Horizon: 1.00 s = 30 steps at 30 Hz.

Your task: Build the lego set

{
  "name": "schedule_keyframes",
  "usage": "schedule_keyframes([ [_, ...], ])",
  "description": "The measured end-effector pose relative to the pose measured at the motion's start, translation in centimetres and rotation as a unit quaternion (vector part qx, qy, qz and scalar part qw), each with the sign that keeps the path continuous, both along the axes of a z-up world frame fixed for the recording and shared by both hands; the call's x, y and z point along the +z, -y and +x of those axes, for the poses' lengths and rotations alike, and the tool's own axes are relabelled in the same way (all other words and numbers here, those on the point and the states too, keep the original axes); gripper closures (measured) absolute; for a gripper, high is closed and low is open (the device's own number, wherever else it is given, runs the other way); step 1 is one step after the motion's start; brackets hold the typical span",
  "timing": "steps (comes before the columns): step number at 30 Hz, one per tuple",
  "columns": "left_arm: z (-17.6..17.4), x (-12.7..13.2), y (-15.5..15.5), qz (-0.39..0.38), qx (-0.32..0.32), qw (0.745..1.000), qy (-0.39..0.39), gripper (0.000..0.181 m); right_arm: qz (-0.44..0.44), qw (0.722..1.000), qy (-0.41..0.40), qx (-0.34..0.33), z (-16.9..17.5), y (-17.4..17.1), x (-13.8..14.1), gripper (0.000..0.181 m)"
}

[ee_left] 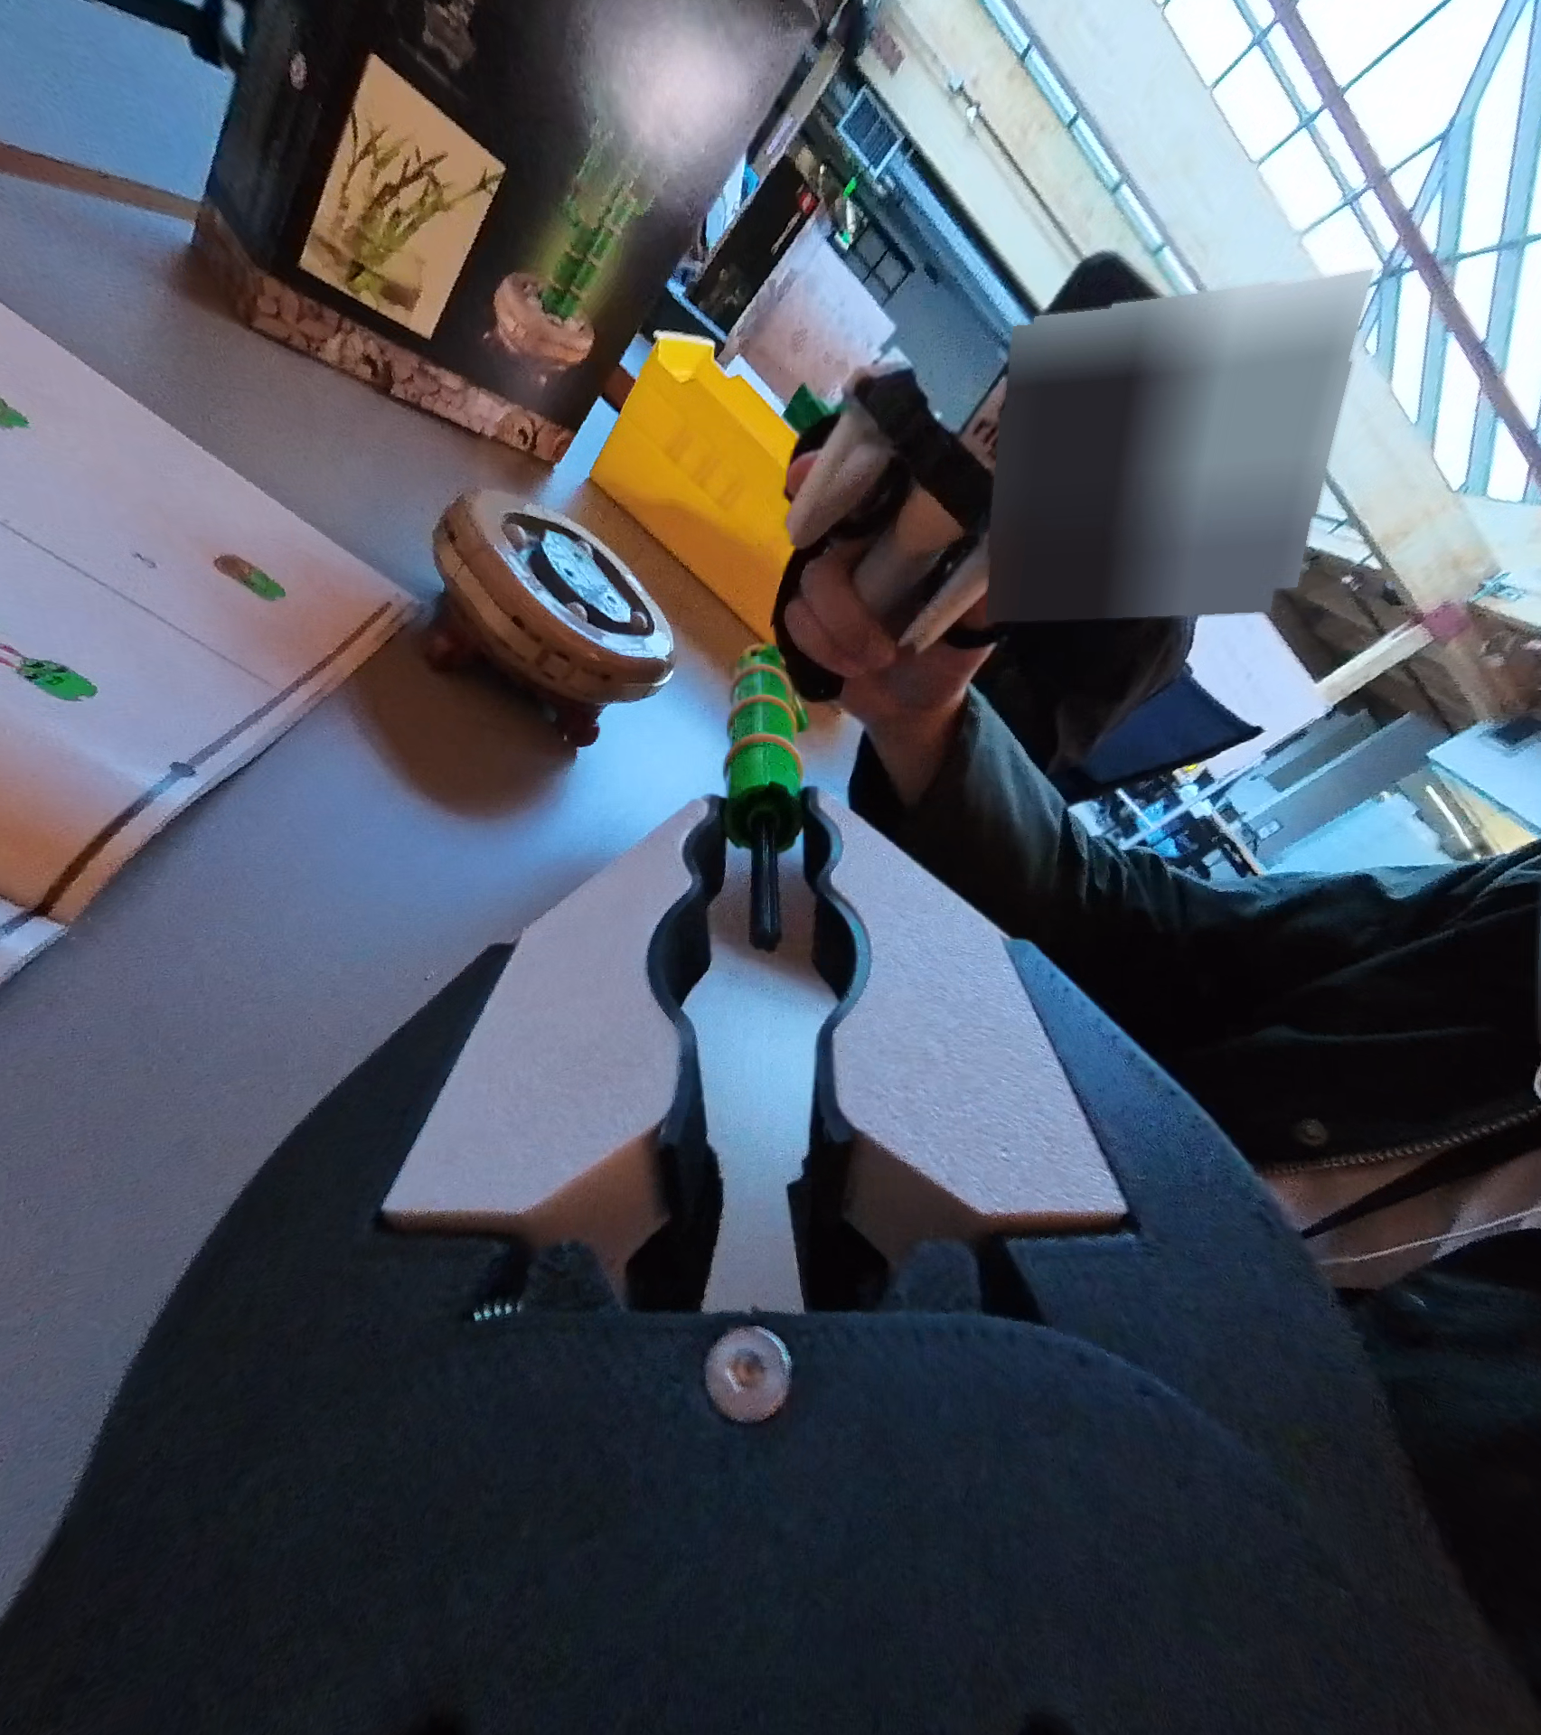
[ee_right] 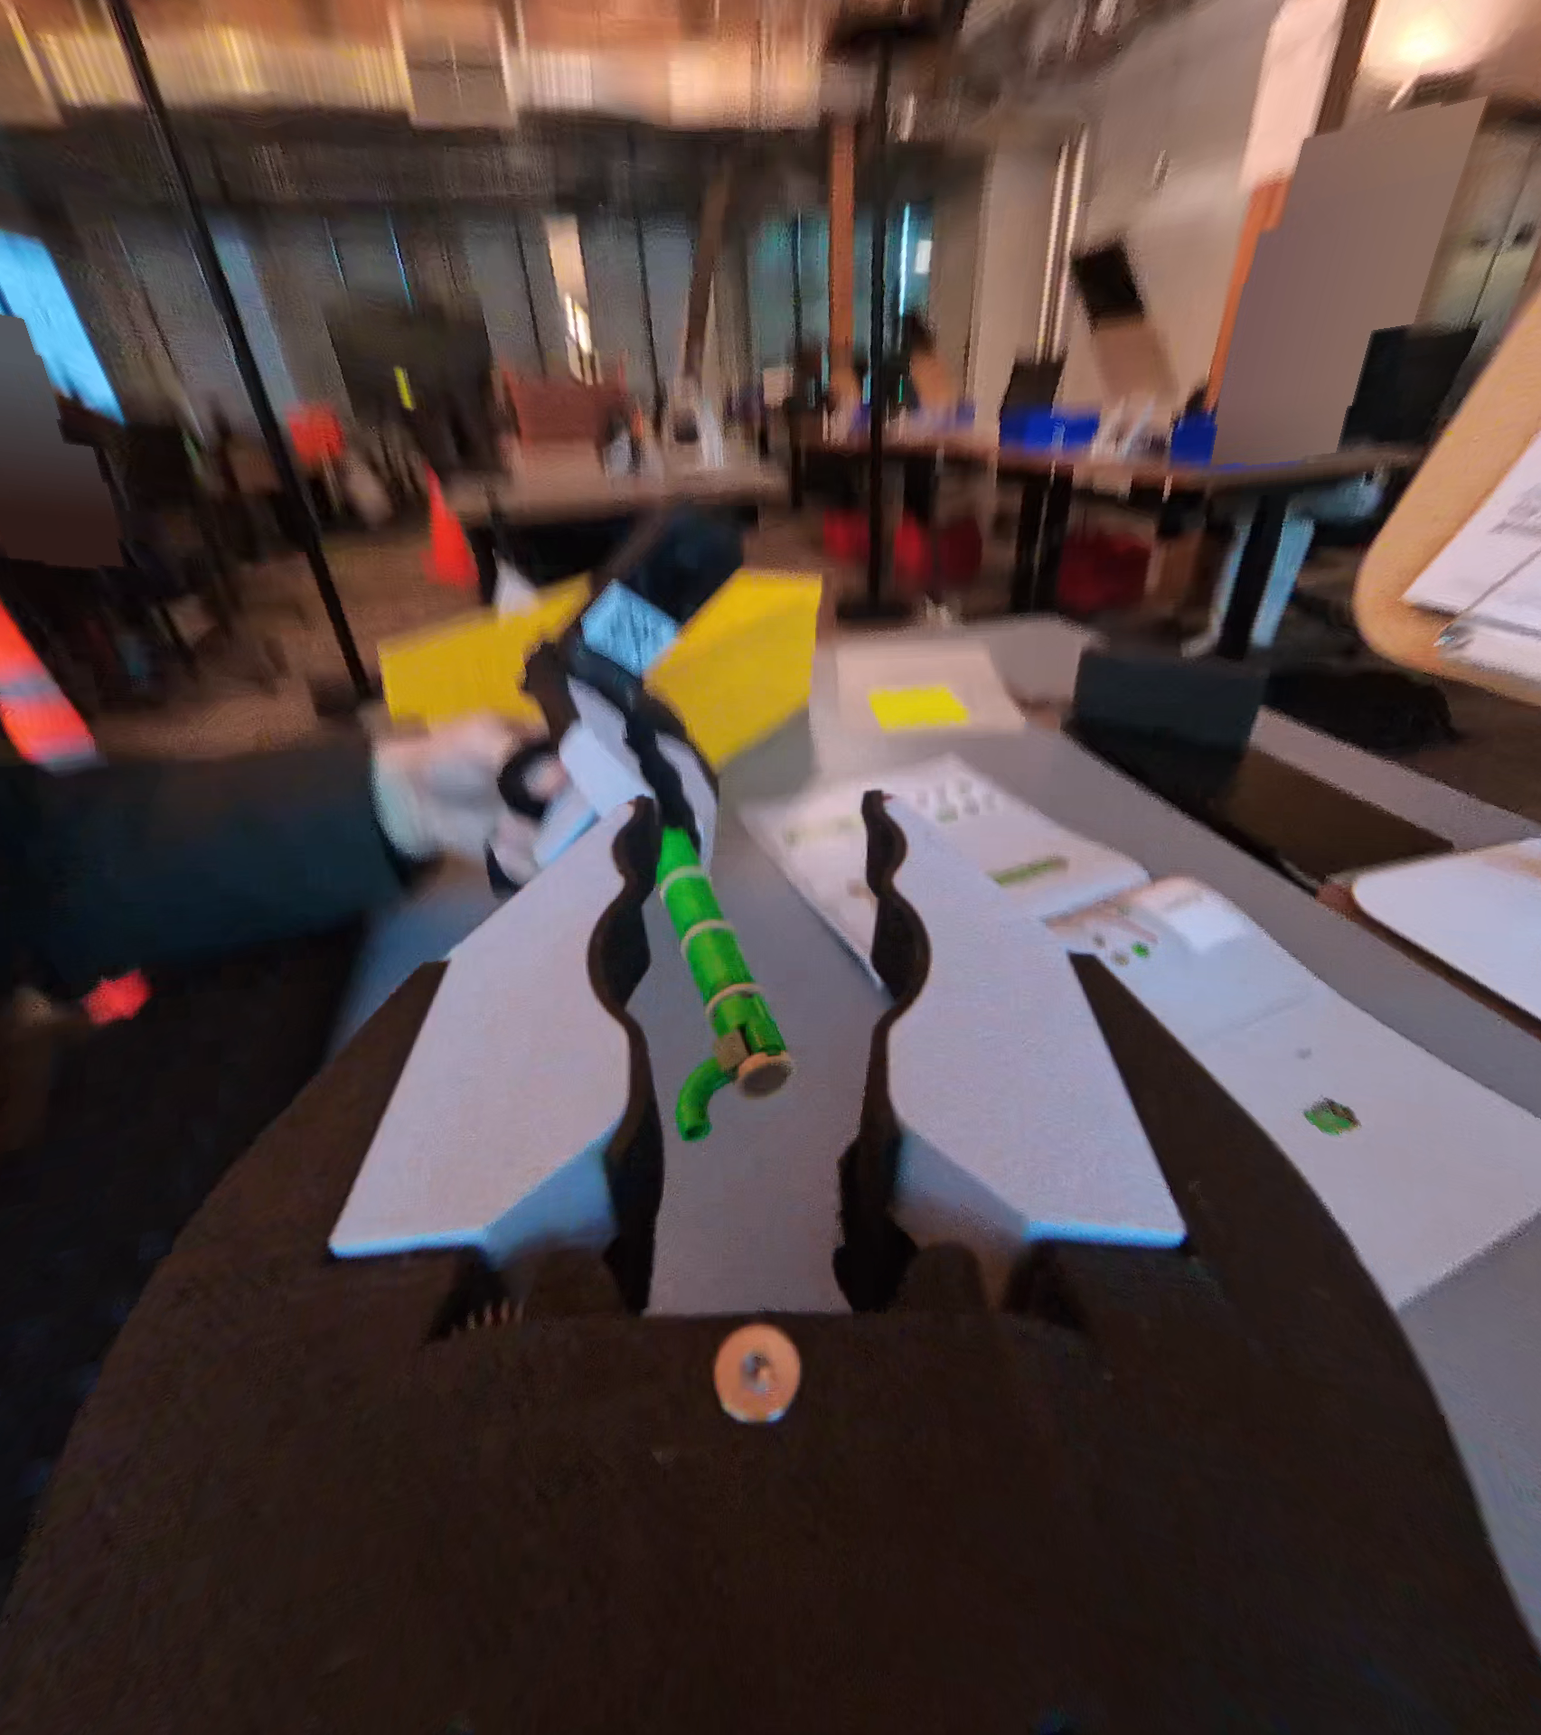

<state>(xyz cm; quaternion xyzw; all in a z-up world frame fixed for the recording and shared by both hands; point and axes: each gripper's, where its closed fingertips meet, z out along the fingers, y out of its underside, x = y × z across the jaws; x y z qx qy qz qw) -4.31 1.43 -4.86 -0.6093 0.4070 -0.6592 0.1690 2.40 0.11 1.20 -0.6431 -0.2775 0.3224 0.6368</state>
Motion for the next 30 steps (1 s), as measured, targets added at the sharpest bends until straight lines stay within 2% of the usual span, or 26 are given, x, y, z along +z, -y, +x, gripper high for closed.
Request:
schedule_keyframes([
  [1,-0.1,0.3,-0.1,-0.006,0.002,1.0,0.009,0.167,0.005,0.999,-0.047,0.0,1.0,0.2,1.3,0.138],
  [3,-0.3,0.8,-0.3,-0.014,0.003,1.0,0.021,0.167,0.018,0.996,-0.082,-0.008,2.4,0.3,2.2,0.139],
  [6,-0.5,1.4,-0.3,-0.029,0.0,0.999,0.037,0.167,0.017,0.998,-0.055,-0.018,2.3,0.0,1.4,0.14],
  [12,-0.4,1.5,-0.3,-0.023,-0.001,0.999,0.041,0.167,-0.012,1.0,0.022,0.004,0.3,-0.1,-1.3,0.143],
  [15,-0.5,1.7,-0.3,0.001,0.004,0.999,0.045,0.167,-0.037,0.997,0.063,0.01,-0.1,-0.2,-2.9,0.145],
  [18,-0.6,2.2,0.0,0.023,0.001,0.998,0.057,0.167,-0.059,0.996,0.067,0.028,-0.5,-0.1,-3.8,0.146],
  [22,-0.4,2.1,0.5,0.058,-0.003,0.997,0.05,0.167,-0.066,0.993,0.082,0.046,-1.2,0.3,-4.5,0.146],
  [30,-0.3,0.9,0.3,0.101,0.004,0.995,0.018,0.167,-0.076,0.98,0.175,0.05,-2.1,0.5,-7.2,0.156],
])
